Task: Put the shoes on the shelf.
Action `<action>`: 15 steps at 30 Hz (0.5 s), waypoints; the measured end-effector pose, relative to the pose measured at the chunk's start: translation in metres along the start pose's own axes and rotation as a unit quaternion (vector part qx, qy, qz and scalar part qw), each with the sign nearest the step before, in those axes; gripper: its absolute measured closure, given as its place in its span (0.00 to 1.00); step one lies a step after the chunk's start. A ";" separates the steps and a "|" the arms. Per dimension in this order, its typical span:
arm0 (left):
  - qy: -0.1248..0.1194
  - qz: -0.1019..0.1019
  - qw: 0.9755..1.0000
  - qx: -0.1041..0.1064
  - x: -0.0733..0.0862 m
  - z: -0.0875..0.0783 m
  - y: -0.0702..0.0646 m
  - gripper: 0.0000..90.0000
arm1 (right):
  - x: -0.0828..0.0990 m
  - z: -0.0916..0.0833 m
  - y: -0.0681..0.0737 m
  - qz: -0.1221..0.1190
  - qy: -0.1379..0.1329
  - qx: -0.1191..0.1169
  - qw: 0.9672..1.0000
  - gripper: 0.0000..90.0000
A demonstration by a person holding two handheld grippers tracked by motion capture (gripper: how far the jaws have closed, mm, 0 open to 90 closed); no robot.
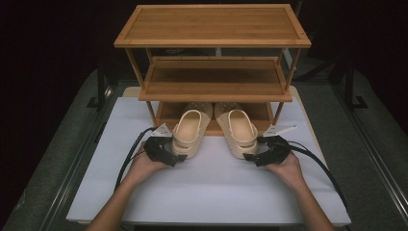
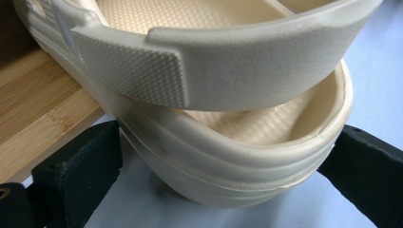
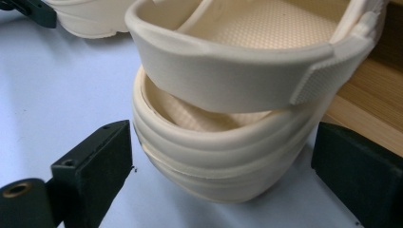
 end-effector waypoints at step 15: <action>-0.007 -0.003 1.000 0.015 -0.013 0.011 -0.006 0.01 | -0.009 0.016 0.001 0.009 -0.004 -0.010 1.000 0.03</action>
Point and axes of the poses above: each handheld gripper's, and its own axes: z roughly forward along the jaws, x roughly out of its underside, y roughly to its left, the point moved 7 cm from there along z, roughly forward along the jaws, and after that the axes turned 5 degrees about -y, right-handed, at the moved point
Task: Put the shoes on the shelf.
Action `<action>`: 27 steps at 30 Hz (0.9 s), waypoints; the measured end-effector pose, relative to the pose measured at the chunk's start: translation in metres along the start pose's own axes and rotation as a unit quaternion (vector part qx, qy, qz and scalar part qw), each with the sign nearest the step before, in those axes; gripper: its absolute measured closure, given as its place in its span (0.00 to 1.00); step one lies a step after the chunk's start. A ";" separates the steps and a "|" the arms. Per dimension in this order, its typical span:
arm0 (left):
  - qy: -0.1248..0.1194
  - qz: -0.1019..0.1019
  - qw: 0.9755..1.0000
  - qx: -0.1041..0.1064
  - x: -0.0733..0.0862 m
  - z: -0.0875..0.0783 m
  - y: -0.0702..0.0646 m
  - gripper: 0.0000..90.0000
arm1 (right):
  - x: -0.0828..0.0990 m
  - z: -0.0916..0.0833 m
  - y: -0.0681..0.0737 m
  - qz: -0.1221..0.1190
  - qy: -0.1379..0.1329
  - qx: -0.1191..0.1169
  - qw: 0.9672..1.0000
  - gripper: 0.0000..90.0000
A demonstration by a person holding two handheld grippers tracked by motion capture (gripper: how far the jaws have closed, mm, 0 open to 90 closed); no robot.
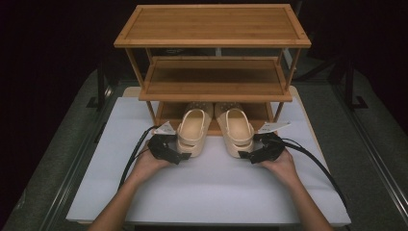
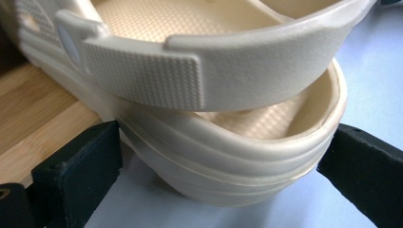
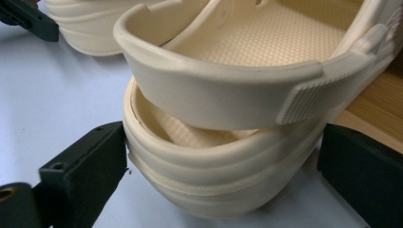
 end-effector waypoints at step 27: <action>0.007 0.018 1.000 0.002 -0.021 0.031 -0.002 0.01 | -0.023 0.034 0.007 -0.001 -0.013 -0.003 1.000 0.01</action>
Point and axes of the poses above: each handheld gripper's, and its own axes: z roughly forward along the jaws, x roughly out of its underside, y roughly to its left, the point moved 7 cm from there along z, roughly forward along the jaws, and after that the axes turned 5 degrees about -y, right-handed, at the moved point
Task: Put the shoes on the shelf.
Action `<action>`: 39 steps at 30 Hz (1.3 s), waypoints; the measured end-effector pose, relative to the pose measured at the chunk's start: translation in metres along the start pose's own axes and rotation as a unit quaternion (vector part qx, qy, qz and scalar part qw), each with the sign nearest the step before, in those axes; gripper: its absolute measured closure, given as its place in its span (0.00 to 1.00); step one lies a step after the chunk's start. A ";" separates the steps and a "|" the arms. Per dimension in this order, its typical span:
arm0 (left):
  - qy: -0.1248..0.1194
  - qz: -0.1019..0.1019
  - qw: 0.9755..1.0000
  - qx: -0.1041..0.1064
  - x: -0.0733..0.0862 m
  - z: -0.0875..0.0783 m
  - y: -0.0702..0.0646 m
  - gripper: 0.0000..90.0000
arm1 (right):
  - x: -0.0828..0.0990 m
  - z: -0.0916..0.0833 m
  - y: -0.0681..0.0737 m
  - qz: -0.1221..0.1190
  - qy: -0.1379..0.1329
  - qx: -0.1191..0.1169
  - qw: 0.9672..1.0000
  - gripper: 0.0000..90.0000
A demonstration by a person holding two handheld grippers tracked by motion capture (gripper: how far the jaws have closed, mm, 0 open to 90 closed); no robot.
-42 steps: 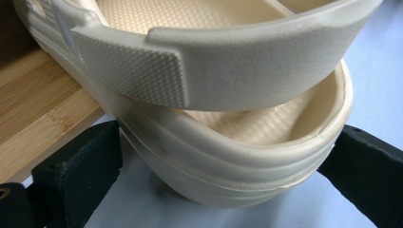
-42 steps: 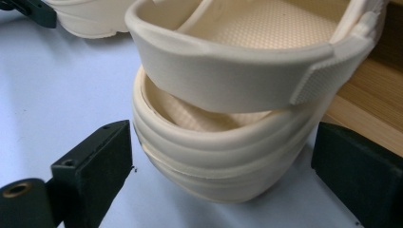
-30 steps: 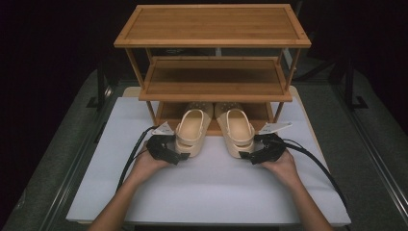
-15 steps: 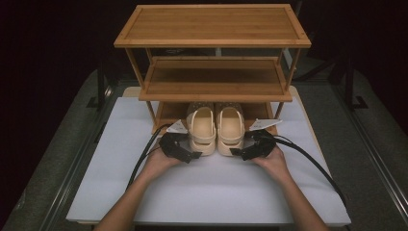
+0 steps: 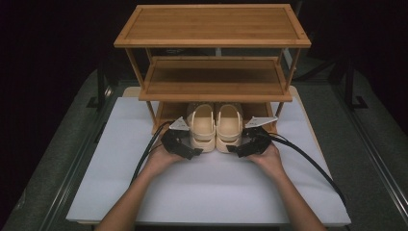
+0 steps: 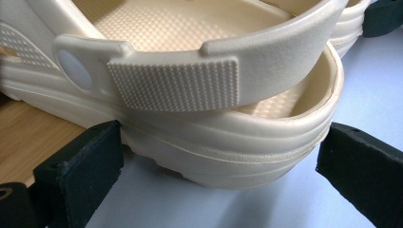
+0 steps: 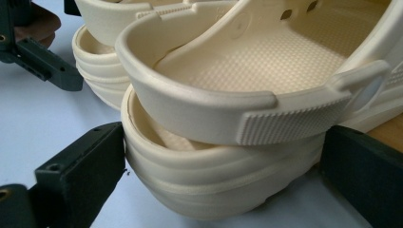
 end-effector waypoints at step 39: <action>0.001 -0.010 0.999 -0.039 -0.024 0.029 0.064 0.07 | -0.034 0.042 -0.051 0.019 -0.032 0.060 0.997 0.06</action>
Point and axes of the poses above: each handheld gripper's, and its own axes: z roughly forward along the jaws, x roughly out of its underside, y roughly to its left, the point moved 7 cm from there along z, roughly forward along the jaws, and after that the axes turned 5 degrees about -y, right-handed, at the moved point
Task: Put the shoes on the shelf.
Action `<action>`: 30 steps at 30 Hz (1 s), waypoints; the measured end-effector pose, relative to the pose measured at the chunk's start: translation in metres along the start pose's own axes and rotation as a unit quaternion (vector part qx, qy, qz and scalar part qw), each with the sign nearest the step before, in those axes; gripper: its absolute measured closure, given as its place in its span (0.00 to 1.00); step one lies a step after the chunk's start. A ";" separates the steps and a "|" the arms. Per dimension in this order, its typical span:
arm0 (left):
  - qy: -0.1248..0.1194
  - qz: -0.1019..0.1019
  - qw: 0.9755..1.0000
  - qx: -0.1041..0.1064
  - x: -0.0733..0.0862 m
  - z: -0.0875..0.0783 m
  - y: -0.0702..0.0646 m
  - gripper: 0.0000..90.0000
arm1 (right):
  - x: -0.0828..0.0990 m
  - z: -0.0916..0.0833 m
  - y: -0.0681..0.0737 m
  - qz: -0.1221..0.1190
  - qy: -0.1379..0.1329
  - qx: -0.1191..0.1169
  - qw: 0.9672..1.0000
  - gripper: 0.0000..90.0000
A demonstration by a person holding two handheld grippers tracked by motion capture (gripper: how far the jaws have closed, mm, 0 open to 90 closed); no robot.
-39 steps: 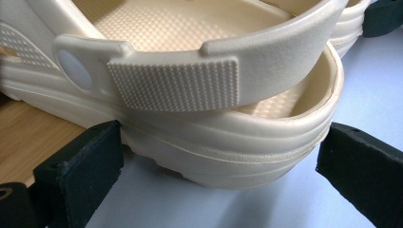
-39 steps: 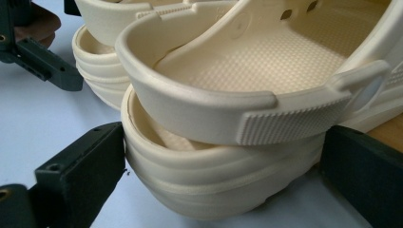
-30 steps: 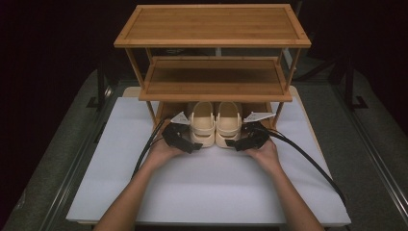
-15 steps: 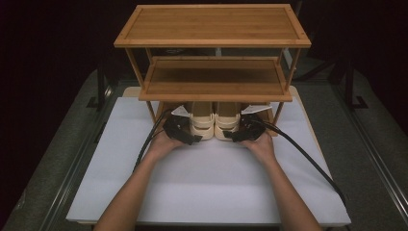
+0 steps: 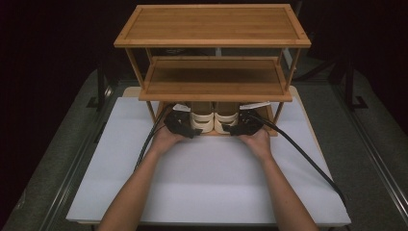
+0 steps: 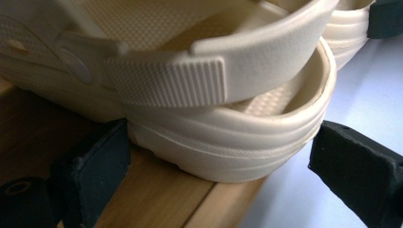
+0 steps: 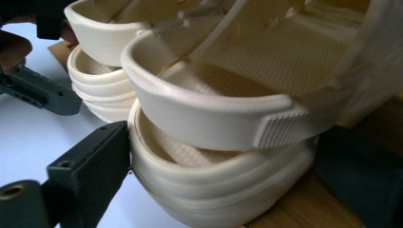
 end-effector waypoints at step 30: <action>0.010 0.000 1.000 0.003 0.004 -0.038 -0.018 0.03 | 0.011 -0.053 0.000 -0.007 0.017 0.010 1.000 0.05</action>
Point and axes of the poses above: each handheld gripper's, and its own axes: z roughly forward along the jaws, x roughly out of its underside, y roughly to its left, the point moved 7 cm from there along z, roughly forward along the jaws, and after that the axes turned 5 degrees about -y, right-handed, at the moved point
